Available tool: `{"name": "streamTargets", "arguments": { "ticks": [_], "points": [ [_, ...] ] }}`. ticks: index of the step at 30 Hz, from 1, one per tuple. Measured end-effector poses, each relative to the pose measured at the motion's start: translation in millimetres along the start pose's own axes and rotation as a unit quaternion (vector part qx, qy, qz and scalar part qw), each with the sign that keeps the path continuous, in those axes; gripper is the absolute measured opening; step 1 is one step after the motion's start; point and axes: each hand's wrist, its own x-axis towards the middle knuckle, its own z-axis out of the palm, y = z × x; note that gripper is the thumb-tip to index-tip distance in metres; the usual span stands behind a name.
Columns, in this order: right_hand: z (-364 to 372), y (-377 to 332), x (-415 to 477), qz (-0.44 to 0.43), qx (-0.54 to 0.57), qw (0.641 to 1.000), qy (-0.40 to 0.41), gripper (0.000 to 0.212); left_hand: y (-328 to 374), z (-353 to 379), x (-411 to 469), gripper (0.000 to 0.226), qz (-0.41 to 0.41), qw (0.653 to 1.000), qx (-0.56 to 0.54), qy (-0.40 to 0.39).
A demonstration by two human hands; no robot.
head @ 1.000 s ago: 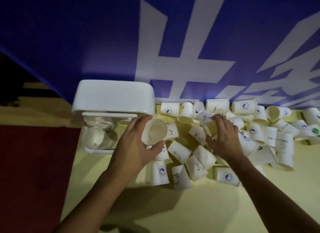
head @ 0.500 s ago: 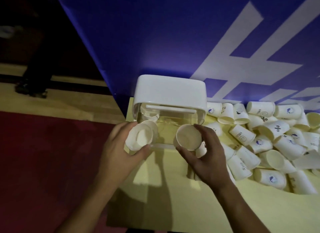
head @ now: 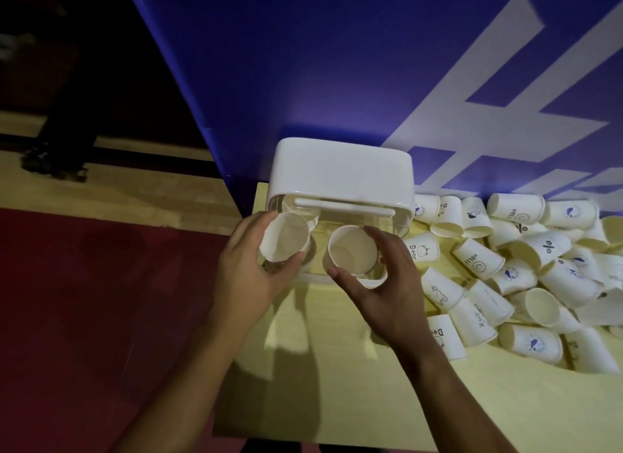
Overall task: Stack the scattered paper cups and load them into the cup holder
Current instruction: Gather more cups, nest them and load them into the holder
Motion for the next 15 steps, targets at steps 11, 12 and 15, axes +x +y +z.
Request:
{"name": "streamTargets", "arguments": {
  "ticks": [11, 12, 15],
  "points": [
    [-9.0, 11.0, -3.7, 0.015, -0.002, 1.000, 0.010, 0.069, -34.6, 46.0, 8.1, 0.077, -0.047, 0.989, 0.081, -0.115],
    [-7.5, 11.3, -4.3, 0.018, 0.002, 1.000, 0.007, 0.069, -37.8, 49.6, 8.6, 0.078, -0.061, 0.985, 0.098, -0.127],
    [-0.5, 11.8, -5.5, 0.024, 0.004, 1.000, -0.003, 0.069, -47.8, 58.8, 9.8, 0.084, -0.089, 0.978, 0.121, -0.145]
  ]
}}
